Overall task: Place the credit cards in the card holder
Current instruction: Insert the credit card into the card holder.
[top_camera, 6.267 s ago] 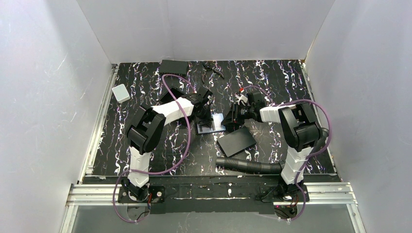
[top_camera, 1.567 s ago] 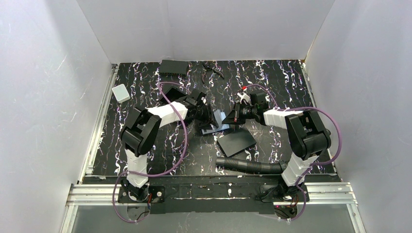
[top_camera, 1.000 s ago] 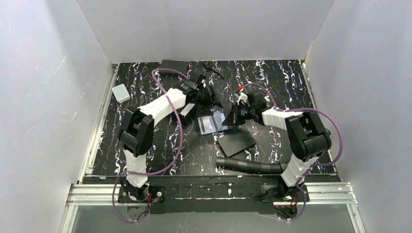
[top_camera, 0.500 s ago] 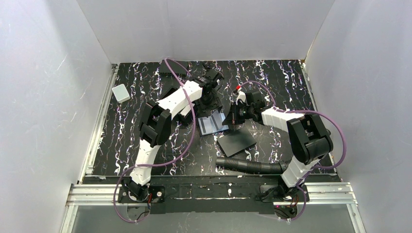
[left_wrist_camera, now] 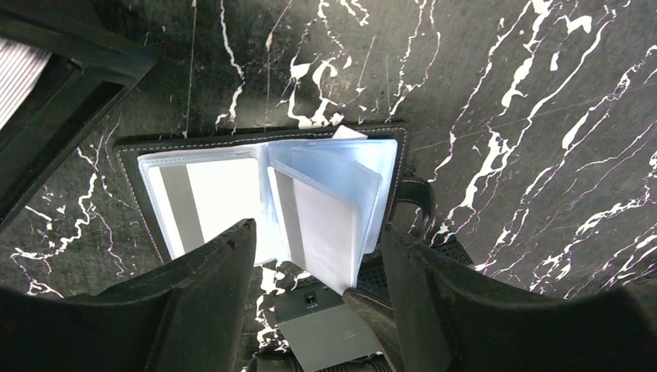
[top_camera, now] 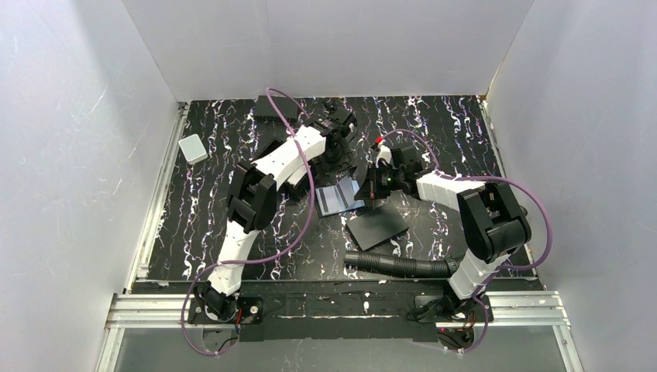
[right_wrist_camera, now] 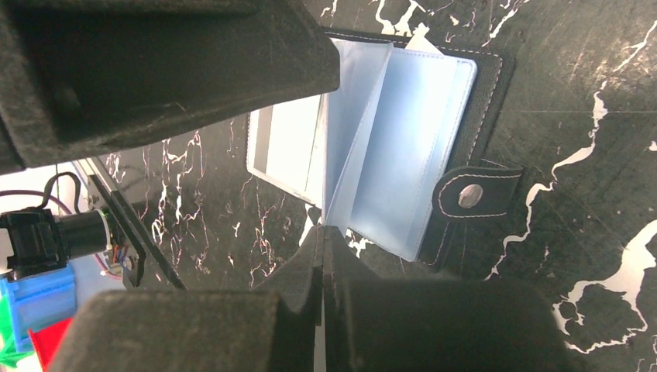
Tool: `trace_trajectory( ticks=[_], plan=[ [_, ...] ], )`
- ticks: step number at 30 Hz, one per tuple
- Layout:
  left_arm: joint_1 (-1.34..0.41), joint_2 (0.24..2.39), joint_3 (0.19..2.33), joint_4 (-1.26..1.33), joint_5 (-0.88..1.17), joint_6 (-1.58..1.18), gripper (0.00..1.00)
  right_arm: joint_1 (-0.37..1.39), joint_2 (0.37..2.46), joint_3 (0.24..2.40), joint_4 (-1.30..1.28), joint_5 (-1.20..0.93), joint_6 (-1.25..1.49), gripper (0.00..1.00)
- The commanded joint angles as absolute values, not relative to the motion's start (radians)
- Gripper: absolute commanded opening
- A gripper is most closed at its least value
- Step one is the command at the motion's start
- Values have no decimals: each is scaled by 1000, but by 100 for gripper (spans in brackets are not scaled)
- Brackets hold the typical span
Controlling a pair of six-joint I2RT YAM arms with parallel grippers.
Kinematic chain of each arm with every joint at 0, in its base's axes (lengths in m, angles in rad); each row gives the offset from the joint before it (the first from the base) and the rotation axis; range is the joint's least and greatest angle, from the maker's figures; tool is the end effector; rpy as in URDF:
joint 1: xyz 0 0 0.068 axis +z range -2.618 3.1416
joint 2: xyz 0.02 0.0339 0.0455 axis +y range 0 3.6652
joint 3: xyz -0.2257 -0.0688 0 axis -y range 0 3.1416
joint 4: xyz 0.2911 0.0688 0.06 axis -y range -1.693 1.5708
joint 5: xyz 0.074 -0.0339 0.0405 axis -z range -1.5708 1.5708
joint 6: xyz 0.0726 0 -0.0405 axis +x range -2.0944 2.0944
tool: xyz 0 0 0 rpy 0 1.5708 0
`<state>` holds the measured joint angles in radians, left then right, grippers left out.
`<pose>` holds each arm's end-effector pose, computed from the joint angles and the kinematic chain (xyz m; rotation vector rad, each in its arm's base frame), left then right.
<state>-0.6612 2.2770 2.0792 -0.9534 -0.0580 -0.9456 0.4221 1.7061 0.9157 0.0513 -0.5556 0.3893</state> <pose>0.4156 -0.3181 0.1531 -0.4118 2.7550 -0.3708 0.3475 0.1981 0.0811 -0.3395 2.3801 1.0408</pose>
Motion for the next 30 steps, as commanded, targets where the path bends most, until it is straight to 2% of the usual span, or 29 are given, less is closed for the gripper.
trace_trajectory(
  ticks=[1,7,16,19,22,28,29,30],
  plan=[
    [-670,2302,2125,-996,-104,-926,55,430,1662,962,49,-556,374,1],
    [-685,2330,2161,-1028,-116,-928,52,431,1660,963,48,-552,373,1],
    [-700,2361,2185,-1050,-133,-947,42,436,1650,963,33,-533,360,1],
    [-702,2369,2195,-1051,-124,-942,34,445,1647,970,17,-516,351,1],
    [-702,2368,2207,-1051,-118,-936,22,454,1640,978,3,-496,339,1],
    [-702,2374,2224,-1049,-91,-912,11,458,1639,982,2,-492,342,1],
    [-702,2374,2224,-1049,-89,-909,9,458,1636,984,2,-492,343,2],
    [-701,2371,2223,-1050,-89,-904,6,458,1631,986,-20,-491,342,10]
  ],
)
